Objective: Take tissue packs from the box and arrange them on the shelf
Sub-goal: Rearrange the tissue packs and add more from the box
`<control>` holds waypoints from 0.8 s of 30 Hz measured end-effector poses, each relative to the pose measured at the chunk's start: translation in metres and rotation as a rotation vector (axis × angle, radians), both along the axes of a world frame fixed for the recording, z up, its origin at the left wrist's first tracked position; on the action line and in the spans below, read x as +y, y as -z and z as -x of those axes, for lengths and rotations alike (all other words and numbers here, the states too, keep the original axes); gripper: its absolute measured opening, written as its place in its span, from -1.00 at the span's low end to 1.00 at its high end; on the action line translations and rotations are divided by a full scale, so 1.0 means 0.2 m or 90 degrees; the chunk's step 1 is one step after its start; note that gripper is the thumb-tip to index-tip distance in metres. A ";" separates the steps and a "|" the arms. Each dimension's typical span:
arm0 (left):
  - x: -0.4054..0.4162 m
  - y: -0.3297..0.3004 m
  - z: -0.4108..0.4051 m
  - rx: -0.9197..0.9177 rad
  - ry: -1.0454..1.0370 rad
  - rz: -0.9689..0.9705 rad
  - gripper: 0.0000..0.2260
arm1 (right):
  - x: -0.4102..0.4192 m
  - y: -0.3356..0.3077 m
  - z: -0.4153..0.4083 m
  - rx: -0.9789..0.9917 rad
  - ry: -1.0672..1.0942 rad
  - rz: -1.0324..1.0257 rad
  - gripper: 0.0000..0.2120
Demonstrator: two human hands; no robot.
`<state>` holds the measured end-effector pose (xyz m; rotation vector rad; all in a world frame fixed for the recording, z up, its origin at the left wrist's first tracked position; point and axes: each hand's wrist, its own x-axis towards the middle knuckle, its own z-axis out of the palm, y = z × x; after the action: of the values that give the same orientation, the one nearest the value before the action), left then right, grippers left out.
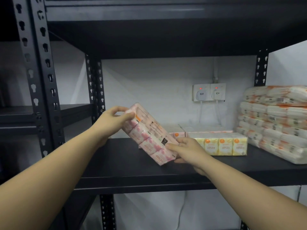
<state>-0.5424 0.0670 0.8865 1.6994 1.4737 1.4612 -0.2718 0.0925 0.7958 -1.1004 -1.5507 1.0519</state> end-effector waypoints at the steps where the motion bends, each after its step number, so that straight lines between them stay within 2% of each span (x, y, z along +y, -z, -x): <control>1: -0.01 0.00 0.00 0.014 0.003 -0.009 -0.72 | 0.00 -0.01 0.00 0.030 0.004 0.001 -0.70; 4: -0.03 0.04 0.03 0.105 0.036 0.003 -0.62 | 0.01 -0.03 -0.01 0.051 0.034 -0.011 -0.67; 8: -0.04 0.13 0.06 0.201 0.064 0.008 -0.65 | 0.04 -0.02 -0.03 0.028 0.106 -0.031 -0.65; 10: -0.03 0.21 0.08 0.242 0.052 0.026 -0.67 | 0.05 0.00 -0.05 -0.031 0.152 -0.066 -0.51; 12: -0.02 0.31 0.10 0.263 0.035 0.070 -0.77 | 0.04 0.00 -0.06 -0.099 0.178 -0.106 -0.48; 14: -0.02 0.39 0.10 0.247 0.027 0.121 -0.86 | 0.05 0.01 -0.08 -0.121 0.169 -0.108 -0.49; 17: -0.04 0.42 0.06 0.133 0.018 0.156 -0.82 | 0.05 0.01 -0.07 -0.145 0.176 -0.090 -0.52; 19: -0.03 0.39 0.04 0.046 -0.023 0.175 -0.68 | 0.05 0.00 -0.07 -0.119 0.165 -0.076 -0.75; 21: -0.01 0.37 0.05 0.035 -0.035 0.164 -0.64 | 0.05 -0.02 -0.08 -0.088 0.155 -0.084 -0.88; 24: 0.02 0.39 0.08 0.036 -0.022 0.123 -0.81 | 0.05 -0.01 -0.10 -0.050 0.158 -0.082 -0.71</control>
<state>-0.5588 0.0705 0.8092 1.6170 1.6238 1.2529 -0.2518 0.1034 0.7968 -1.2196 -1.4756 0.7391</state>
